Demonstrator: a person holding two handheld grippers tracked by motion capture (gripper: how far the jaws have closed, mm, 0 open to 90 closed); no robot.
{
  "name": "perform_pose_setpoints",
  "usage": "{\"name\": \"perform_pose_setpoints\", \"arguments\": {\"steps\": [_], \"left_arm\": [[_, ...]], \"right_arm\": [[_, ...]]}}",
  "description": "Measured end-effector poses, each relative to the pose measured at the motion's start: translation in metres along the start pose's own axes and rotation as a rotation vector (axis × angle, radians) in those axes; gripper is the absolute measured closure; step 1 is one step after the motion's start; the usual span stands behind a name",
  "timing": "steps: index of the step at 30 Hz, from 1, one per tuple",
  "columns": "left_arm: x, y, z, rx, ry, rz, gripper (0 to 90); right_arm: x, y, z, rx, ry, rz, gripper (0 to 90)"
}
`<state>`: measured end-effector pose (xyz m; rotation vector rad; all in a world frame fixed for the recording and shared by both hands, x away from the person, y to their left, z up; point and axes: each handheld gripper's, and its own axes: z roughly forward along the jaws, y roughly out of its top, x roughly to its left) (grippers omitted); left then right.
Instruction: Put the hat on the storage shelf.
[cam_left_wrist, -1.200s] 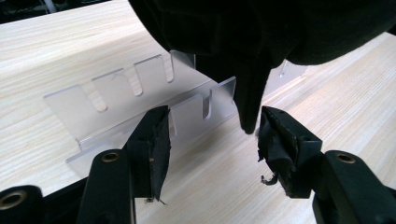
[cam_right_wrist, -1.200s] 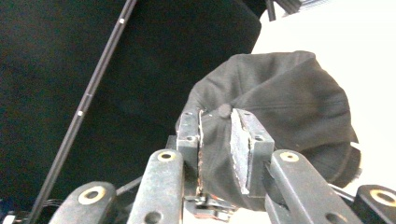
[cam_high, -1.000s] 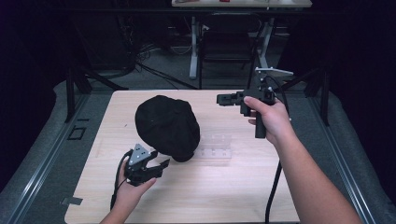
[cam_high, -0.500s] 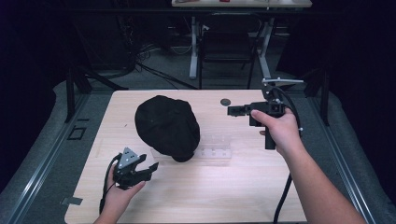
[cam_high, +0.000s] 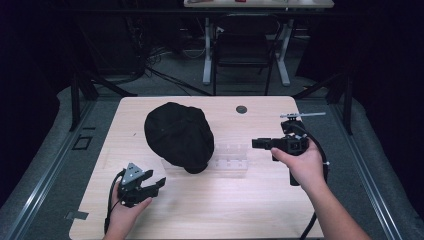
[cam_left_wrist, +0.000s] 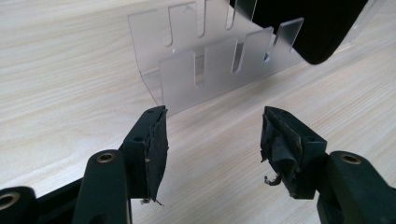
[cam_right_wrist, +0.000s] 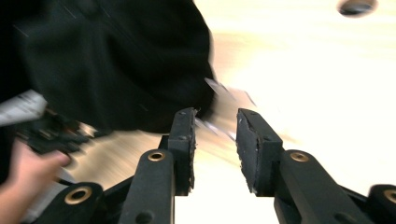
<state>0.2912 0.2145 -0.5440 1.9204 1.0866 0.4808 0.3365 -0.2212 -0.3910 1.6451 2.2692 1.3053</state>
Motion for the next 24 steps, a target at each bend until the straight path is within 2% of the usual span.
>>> {"name": "perform_pose_setpoints", "arguments": {"steps": [1,3,5,6,9,12,19,22,24], "left_arm": [[0.0,-0.001,0.001,0.0,-0.001,-0.002,41.6],[0.0,-0.002,0.002,0.002,-0.002,-0.004,41.6],[0.001,-0.003,0.002,0.007,-0.005,-0.001,41.7],[0.001,-0.004,0.002,0.007,-0.004,-0.003,41.6],[0.002,-0.005,0.002,0.005,-0.004,-0.009,41.7],[0.001,-0.006,0.001,0.006,-0.01,-0.013,41.7],[-0.003,-0.006,0.003,0.008,-0.013,0.01,41.7],[-0.009,-0.004,0.004,0.007,-0.016,0.043,41.6],[-0.015,-0.001,0.007,0.0,-0.032,0.056,41.6]], "right_arm": [[0.001,-0.004,0.001,-0.003,-0.032,-0.029,66.4],[0.0,-0.011,0.003,-0.005,-0.055,-0.05,66.2],[-0.001,-0.016,0.004,0.009,-0.065,-0.044,65.7],[-0.002,-0.019,0.006,0.0,-0.073,-0.051,65.3],[-0.008,-0.027,0.009,0.015,-0.068,-0.039,64.8],[-0.013,-0.037,0.011,0.008,-0.065,-0.027,64.2],[-0.027,-0.066,0.016,-0.031,-0.127,-0.041,60.5],[-0.037,-0.083,0.021,-0.056,-0.108,-0.048,56.3],[-0.046,-0.096,0.024,-0.078,-0.094,-0.027,53.8]]}}
